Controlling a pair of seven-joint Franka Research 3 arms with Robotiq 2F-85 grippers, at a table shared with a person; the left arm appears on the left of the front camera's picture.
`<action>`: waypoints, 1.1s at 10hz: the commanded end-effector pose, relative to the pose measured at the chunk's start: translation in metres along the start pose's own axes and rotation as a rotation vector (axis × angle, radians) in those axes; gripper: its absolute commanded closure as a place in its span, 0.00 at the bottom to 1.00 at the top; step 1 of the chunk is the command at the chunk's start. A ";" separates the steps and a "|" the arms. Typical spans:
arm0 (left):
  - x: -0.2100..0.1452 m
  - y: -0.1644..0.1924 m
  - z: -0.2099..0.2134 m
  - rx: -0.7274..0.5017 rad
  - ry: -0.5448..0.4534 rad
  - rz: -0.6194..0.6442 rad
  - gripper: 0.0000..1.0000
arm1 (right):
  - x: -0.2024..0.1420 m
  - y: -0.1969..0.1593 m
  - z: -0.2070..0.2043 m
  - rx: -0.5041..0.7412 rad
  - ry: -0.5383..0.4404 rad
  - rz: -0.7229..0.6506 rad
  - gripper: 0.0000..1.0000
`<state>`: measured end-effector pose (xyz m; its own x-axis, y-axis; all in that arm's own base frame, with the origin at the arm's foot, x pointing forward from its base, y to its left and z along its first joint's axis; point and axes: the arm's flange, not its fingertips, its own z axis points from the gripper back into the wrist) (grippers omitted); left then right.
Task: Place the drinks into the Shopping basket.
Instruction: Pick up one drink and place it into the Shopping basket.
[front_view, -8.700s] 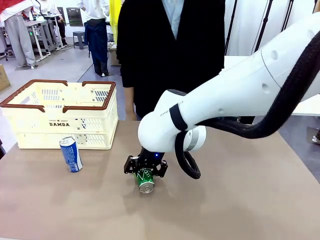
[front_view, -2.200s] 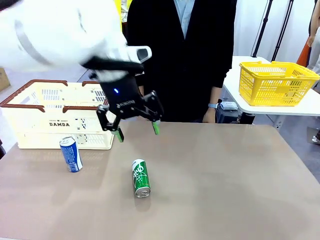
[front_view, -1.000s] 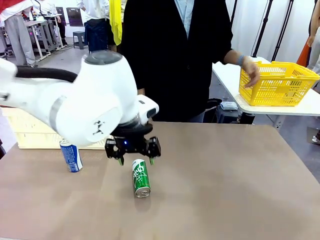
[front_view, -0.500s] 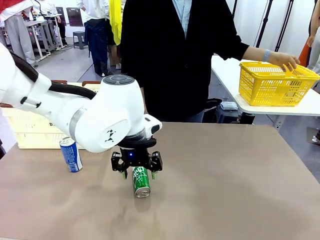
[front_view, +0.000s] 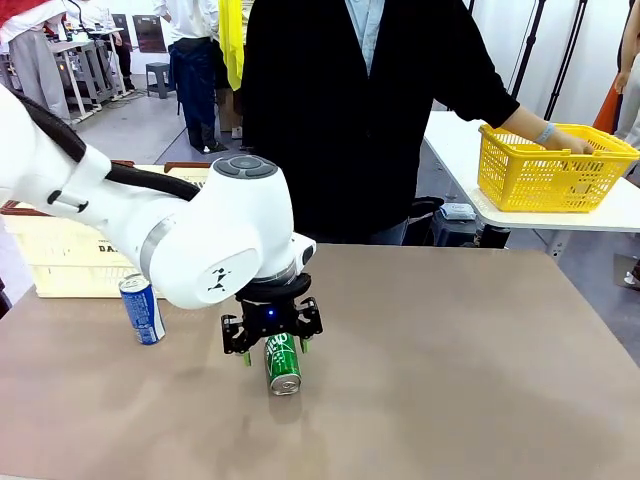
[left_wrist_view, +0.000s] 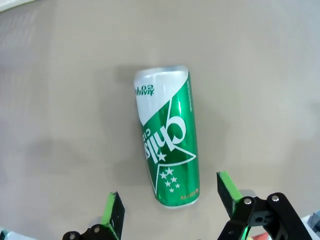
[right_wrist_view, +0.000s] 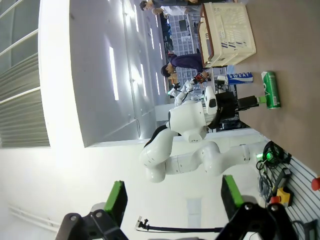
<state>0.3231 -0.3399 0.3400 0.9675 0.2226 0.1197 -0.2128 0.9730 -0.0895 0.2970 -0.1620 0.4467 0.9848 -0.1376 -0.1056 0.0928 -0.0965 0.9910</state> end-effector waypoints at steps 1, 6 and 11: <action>0.011 -0.013 -0.021 0.036 -0.050 0.018 0.00 | 0.000 0.008 0.001 0.008 -0.003 -0.020 0.00; 0.027 -0.014 -0.069 -0.011 -0.020 -0.070 0.00 | 0.000 0.008 0.001 0.008 -0.003 -0.020 0.00; 0.025 -0.011 -0.069 -0.031 -0.035 -0.072 1.00 | 0.000 0.008 0.001 0.008 -0.003 -0.020 0.00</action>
<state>0.3618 -0.3490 0.2812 0.9782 0.1460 0.1476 -0.1313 0.9858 -0.1047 0.2971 -0.1621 0.4467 0.9848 -0.1377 -0.1058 0.0930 -0.0964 0.9910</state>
